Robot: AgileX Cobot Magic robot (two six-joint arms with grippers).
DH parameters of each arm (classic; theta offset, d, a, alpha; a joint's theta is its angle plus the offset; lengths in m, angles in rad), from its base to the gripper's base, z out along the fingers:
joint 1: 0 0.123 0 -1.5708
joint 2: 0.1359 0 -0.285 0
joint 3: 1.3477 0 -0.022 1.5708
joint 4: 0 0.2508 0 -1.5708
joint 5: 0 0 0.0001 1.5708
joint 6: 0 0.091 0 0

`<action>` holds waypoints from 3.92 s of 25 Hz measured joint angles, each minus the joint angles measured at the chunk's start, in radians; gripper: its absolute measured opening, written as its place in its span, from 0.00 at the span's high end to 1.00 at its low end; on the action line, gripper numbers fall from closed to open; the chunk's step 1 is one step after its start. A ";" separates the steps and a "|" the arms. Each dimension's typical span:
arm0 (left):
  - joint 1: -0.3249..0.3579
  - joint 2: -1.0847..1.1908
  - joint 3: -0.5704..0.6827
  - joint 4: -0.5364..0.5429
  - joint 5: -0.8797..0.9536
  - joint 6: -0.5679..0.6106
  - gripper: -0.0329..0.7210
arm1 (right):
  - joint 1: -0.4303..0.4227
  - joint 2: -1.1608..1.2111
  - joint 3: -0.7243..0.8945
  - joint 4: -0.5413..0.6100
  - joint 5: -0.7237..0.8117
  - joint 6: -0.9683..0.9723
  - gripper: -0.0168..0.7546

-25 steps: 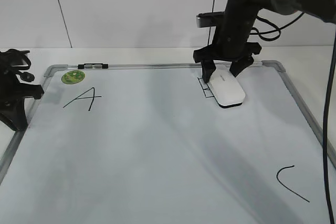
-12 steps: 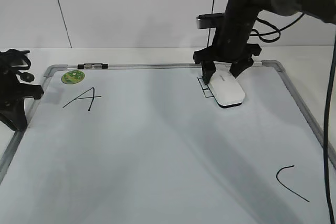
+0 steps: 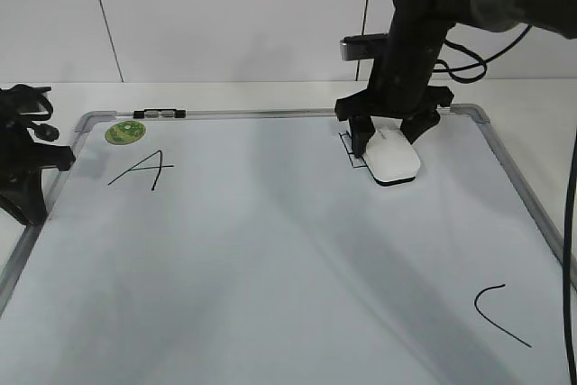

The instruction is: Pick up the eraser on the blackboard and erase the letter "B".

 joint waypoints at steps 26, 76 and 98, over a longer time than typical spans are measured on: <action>0.000 0.000 0.000 0.000 0.000 0.000 0.93 | 0.000 0.000 -0.005 -0.011 0.004 0.000 0.28; 0.000 0.000 -0.002 0.008 0.019 0.000 0.92 | -0.066 0.021 -0.021 -0.094 0.004 0.053 0.28; 0.000 0.002 -0.002 0.013 0.024 0.000 0.92 | 0.130 0.087 -0.125 0.001 0.011 0.007 0.28</action>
